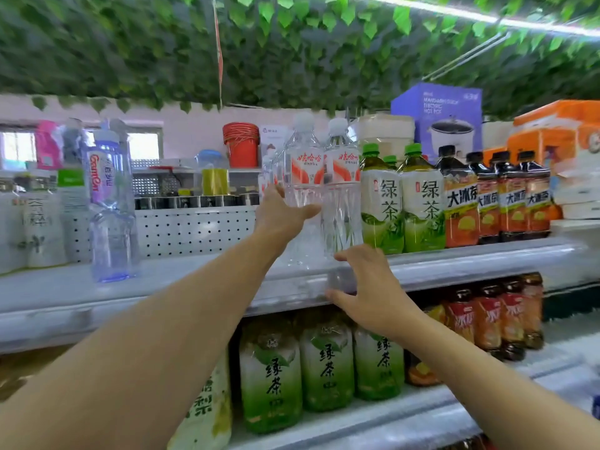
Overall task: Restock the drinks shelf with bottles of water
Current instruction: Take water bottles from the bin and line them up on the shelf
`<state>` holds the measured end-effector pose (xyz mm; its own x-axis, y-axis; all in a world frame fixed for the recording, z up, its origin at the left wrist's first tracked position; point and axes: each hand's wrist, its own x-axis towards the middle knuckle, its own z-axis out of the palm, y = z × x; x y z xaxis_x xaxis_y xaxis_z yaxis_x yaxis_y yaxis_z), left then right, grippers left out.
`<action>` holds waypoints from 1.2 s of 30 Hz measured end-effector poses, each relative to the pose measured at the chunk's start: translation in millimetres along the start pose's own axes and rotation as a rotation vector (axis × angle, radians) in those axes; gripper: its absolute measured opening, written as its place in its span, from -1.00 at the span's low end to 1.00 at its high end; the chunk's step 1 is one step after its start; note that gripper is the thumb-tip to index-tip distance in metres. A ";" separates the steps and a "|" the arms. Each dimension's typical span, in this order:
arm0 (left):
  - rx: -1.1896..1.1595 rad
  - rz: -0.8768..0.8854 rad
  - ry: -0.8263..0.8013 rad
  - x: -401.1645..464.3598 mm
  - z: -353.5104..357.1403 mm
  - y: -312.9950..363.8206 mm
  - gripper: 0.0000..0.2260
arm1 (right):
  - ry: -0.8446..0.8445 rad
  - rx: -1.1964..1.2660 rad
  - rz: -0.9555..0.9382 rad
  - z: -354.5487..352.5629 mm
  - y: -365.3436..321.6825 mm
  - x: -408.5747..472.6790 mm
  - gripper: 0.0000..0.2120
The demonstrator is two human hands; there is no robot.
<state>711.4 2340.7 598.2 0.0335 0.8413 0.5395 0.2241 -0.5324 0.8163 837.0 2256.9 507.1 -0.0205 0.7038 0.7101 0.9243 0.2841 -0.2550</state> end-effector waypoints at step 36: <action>0.251 -0.200 -0.408 -9.8 -36.2 -25.6 -0.44 | 0.145 0.114 0.142 -1.7 -14.9 25.3 -0.43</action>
<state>670.0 2342.7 579.5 0.3317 0.9192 0.2124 0.4905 -0.3603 0.7935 823.3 2269.4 530.0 0.1693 0.6432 0.7467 0.8648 0.2663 -0.4256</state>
